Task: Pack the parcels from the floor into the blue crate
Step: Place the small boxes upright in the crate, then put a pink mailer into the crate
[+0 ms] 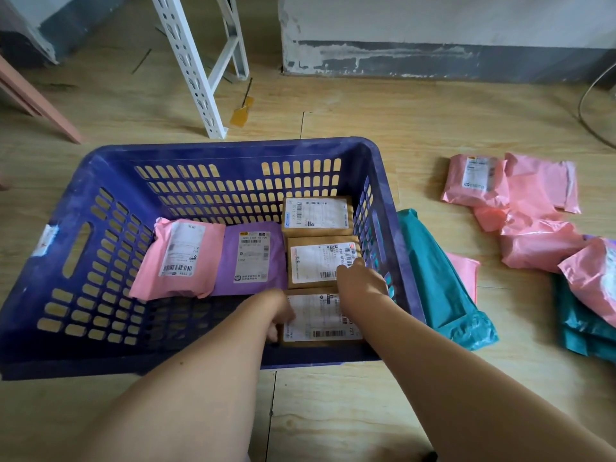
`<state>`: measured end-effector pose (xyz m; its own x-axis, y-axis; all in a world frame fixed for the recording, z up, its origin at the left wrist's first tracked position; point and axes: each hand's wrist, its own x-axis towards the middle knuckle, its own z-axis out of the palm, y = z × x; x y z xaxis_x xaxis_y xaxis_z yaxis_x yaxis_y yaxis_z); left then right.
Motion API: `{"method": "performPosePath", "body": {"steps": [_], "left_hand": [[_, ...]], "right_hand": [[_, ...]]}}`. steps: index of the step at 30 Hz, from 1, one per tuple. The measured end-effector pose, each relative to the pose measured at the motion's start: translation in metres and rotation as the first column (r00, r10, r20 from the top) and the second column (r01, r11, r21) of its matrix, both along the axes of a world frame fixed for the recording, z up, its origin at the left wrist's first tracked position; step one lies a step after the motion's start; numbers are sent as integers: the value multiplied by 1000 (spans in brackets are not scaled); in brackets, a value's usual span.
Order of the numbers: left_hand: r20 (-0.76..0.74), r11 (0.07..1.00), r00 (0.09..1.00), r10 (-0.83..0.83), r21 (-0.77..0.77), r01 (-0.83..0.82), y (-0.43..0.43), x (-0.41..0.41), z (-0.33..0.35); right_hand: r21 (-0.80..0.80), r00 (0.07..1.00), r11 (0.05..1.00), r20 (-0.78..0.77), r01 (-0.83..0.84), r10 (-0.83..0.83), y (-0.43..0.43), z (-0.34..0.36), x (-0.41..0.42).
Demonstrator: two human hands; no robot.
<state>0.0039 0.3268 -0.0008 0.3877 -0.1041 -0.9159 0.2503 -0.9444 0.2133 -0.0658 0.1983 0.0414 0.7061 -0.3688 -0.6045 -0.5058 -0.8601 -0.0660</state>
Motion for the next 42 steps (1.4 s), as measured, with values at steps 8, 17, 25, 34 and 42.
{"method": "performPosePath", "body": {"steps": [8, 17, 25, 34, 42], "left_hand": [[-86, 957, 955, -283, 45, 288, 1, 6, -2], [39, 745, 747, -663, 124, 655, -8, -3, -10], [226, 741, 709, -668, 293, 605, -36, 5, 19], [796, 926, 546, -261, 46, 376, -74, 9, 104], [925, 720, 364, -113, -177, 672, -137, -32, 135]], "right_hand": [[-26, 978, 992, -174, -123, 117, 1, -2, 1], [48, 947, 990, -290, -130, 139, 0, 4, 1], [-36, 978, 979, 40, -202, 204, -4, 36, -5], [28, 753, 991, 647, 133, -120, -58, 96, -11], [226, 571, 859, 666, 460, -480, -138, 88, -75]]}}
